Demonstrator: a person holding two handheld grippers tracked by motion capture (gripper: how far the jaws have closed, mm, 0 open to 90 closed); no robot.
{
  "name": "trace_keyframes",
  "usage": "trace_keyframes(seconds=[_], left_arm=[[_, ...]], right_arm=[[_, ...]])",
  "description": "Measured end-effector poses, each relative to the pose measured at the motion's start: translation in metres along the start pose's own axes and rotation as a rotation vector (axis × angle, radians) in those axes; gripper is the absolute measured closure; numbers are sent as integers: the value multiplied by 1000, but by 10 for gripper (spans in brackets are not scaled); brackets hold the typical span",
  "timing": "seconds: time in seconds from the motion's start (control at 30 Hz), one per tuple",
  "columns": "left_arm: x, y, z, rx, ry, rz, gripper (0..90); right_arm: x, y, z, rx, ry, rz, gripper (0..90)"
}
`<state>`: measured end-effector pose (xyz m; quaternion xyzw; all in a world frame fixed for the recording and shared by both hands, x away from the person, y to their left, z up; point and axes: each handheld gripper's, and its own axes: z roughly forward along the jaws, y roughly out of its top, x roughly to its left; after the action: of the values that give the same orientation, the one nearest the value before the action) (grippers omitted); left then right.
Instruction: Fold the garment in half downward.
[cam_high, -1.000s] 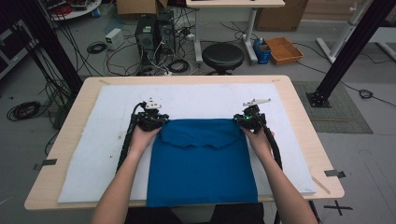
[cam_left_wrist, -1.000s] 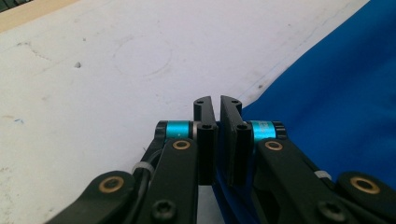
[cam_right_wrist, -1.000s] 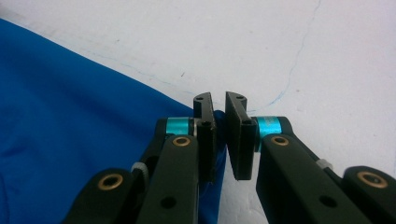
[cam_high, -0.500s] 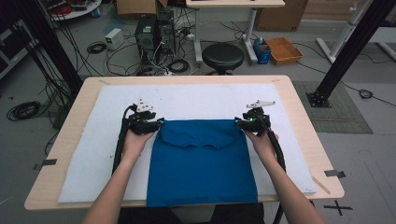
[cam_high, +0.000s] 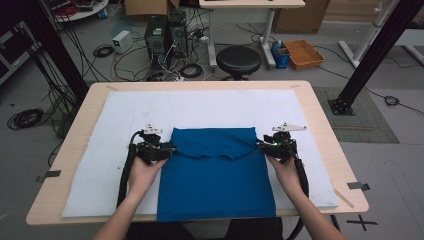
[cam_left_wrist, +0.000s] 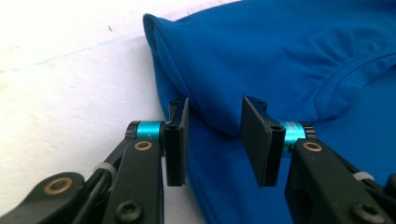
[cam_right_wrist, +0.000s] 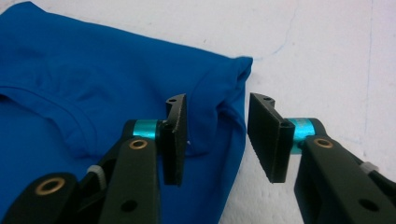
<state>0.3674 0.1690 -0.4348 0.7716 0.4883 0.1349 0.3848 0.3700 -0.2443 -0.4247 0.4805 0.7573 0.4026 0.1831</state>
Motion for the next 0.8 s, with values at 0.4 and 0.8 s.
trace_keyframes(seconds=[0.4, 0.8], left_arm=[[-3, 1, 11, 26, -3, -10, 684], [-7, 2, 10, 12, 14, 42, 847]], right_arm=[[6, -5, 18, 78, 2, 2, 659], [14, -3, 23, 96, 5, -73, 865]])
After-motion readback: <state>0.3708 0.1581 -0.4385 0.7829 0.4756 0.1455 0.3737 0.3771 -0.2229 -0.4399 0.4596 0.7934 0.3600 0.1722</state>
